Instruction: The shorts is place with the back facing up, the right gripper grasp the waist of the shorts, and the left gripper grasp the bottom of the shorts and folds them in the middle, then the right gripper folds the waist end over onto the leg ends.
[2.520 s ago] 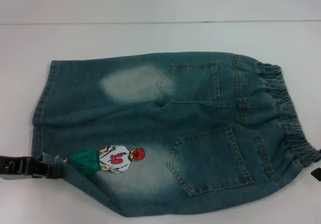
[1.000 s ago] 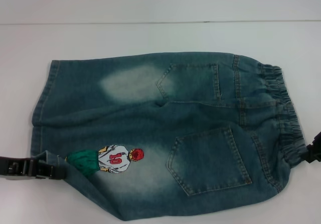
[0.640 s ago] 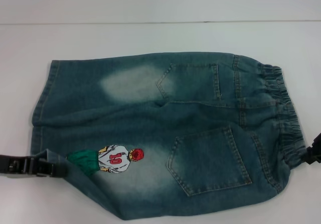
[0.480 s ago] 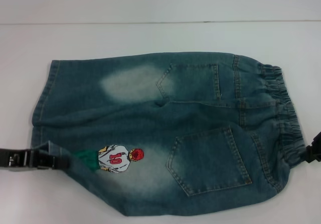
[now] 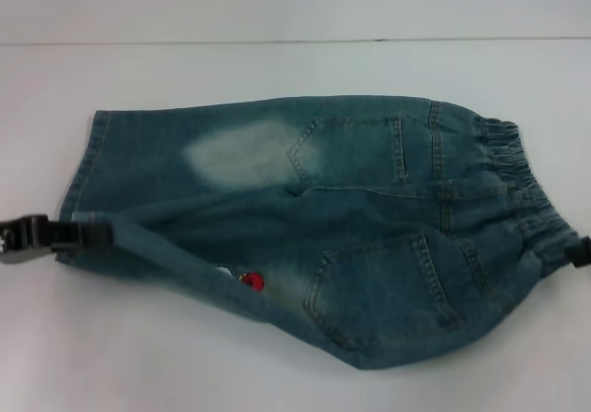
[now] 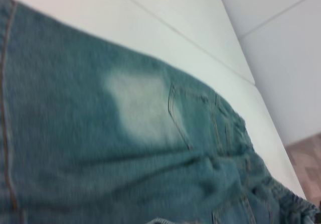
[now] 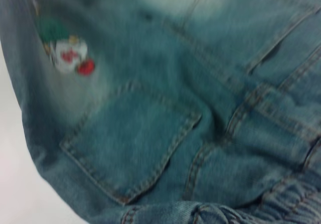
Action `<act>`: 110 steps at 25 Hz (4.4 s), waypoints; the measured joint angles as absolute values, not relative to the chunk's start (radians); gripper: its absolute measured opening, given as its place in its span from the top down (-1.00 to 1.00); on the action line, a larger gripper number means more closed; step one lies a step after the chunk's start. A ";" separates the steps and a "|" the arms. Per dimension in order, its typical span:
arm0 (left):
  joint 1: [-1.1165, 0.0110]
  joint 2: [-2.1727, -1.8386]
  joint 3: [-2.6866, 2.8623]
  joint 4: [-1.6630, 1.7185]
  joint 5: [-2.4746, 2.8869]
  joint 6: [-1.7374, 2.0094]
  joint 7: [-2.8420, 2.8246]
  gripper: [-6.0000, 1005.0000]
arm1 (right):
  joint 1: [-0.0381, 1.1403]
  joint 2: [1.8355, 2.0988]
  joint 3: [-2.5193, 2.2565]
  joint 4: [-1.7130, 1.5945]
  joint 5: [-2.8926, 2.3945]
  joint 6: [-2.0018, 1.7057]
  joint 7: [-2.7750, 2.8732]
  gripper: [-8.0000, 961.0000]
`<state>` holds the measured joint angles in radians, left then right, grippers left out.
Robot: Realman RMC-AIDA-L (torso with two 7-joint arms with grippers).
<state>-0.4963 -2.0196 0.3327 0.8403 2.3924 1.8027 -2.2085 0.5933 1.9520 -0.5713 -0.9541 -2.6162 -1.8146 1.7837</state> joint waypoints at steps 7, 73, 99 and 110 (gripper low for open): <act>-0.521 -2.011 0.327 0.839 2.350 1.733 -2.218 0.83 | 0.570 1.928 -0.445 -0.852 -2.487 -1.721 1.770 0.87; -0.592 -2.072 0.411 0.690 2.259 1.053 -2.062 0.35 | 0.673 2.006 -0.520 -0.461 -2.091 -0.962 1.628 0.57; -0.550 -2.103 0.555 0.699 2.096 1.585 -1.551 -0.74 | 0.746 1.810 -0.629 -0.774 -2.445 -1.461 2.339 -0.81; -0.553 -2.122 0.580 0.680 2.095 1.564 -1.517 -0.74 | 0.822 1.871 -0.700 -0.652 -2.569 -1.263 2.375 -0.76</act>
<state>-0.5530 -2.1224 0.5802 0.6802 2.0953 1.5637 -1.5174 0.8218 1.8714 -0.7000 -0.6520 -2.5694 -1.2629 2.3754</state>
